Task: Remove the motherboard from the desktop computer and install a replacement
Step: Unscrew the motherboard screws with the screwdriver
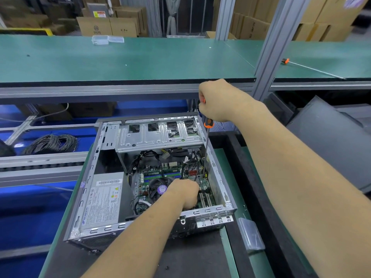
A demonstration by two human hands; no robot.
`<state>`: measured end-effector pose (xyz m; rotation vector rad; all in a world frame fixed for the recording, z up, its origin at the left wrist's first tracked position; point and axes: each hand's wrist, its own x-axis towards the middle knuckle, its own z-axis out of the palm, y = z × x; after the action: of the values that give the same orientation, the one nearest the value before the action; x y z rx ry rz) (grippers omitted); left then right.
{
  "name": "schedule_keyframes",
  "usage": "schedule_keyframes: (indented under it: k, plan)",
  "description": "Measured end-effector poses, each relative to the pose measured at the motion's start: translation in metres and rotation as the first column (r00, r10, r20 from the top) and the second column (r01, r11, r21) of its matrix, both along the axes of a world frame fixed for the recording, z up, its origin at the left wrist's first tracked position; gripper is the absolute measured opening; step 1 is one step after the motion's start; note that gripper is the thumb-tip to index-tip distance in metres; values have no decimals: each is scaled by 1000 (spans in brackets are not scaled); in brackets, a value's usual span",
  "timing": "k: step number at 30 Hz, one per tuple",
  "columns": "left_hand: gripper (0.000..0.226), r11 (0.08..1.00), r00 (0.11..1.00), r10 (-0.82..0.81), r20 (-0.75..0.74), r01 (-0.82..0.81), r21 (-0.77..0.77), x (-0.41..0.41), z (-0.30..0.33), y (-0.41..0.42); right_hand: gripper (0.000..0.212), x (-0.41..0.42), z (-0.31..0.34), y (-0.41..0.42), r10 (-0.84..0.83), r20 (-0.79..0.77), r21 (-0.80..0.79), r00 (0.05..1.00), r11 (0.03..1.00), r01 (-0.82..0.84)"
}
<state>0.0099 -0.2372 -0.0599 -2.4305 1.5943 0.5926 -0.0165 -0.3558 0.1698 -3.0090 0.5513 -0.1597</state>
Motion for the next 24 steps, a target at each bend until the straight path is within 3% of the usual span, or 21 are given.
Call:
schedule_keyframes:
  k: [3, 7, 10, 13, 19, 24]
  plan:
    - [11, 1000, 1000, 2, -6, -2, -3, 0, 0, 1, 16, -1, -3, 0, -64, 38, -19, 997, 998, 65]
    - [12, 1000, 1000, 16, -10, -16, -5, 0, 0, 1, 33, 4, -4, 12, -225, 45, -280, 973, 932, 228]
    - [22, 999, 999, 32, -23, -32, -8, 0, -2, 1, 32, 6, -3, 15, -284, 31, -346, 958, 896, 277]
    - [24, 999, 999, 36, -33, -37, -17, 1, -4, 0, 15, 4, -6, 6, -187, 63, -313, 980, 929, 198]
    - [22, 999, 999, 35, -41, -36, -22, 1, -5, -1, 20, -9, 1, -11, 86, -54, -157, 995, 983, -93]
    - [19, 999, 998, 37, -43, -38, -24, 1, -4, 0, 9, -21, 1, -1, 247, -118, 23, 962, 969, -246]
